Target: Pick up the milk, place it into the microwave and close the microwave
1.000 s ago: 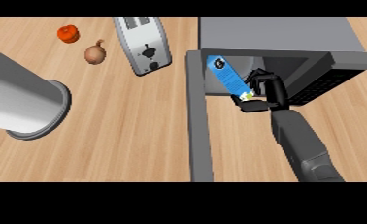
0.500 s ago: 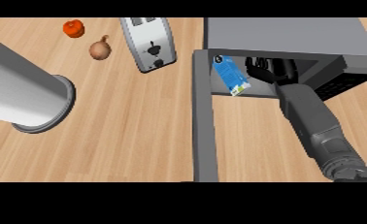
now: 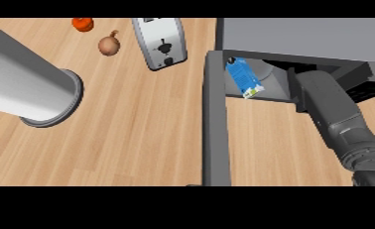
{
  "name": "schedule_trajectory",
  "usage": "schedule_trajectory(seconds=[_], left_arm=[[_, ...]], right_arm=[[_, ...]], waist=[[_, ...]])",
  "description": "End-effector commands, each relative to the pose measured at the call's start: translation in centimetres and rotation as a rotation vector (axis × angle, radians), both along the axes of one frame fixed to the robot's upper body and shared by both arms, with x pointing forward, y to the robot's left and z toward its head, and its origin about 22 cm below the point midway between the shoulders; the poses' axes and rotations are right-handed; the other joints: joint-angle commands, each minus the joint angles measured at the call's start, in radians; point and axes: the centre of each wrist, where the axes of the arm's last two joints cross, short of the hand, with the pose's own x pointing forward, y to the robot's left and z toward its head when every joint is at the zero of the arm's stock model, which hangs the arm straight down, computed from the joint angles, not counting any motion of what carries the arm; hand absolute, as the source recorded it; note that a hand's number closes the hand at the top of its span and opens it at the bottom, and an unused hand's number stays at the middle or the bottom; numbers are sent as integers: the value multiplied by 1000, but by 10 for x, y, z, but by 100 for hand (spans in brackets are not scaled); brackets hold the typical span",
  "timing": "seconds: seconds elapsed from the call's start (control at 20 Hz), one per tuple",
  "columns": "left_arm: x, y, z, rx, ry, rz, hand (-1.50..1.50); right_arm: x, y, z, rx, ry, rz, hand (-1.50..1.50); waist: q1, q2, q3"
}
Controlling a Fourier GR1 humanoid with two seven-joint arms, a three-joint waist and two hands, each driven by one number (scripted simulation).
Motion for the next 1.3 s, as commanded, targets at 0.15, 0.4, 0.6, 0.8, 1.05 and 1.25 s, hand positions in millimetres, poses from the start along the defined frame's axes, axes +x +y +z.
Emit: schedule_trajectory(seconds=[0.15, 0.4, 0.6, 0.8, 1.05, 1.25], left_arm=[[11, 0, -3, 6, -7, -43, -150], [18, 1, 3, 12, -21, -40, -150], [20, 2, 2, 27, -10, -47, -150], [27, 7, 6, 33, -33, -48, -150], [27, 3, 5, 40, -19, -58, -150], [30, 8, 9, 71, -27, -44, -150]], right_arm=[[2, -19, 11, -53, -9, -103, 150], [3, -23, 16, -71, -25, -153, 150], [8, -33, 31, -77, -54, -192, 150], [5, -29, 21, -67, -42, -203, 150], [6, -41, 31, -58, -48, -244, 150], [4, -42, 28, -61, -64, -240, 150]], waist=[[27, 16, 1], [43, 29, 3], [55, 32, 3], [58, 38, 3], [81, 44, 4], [84, 49, 4]])
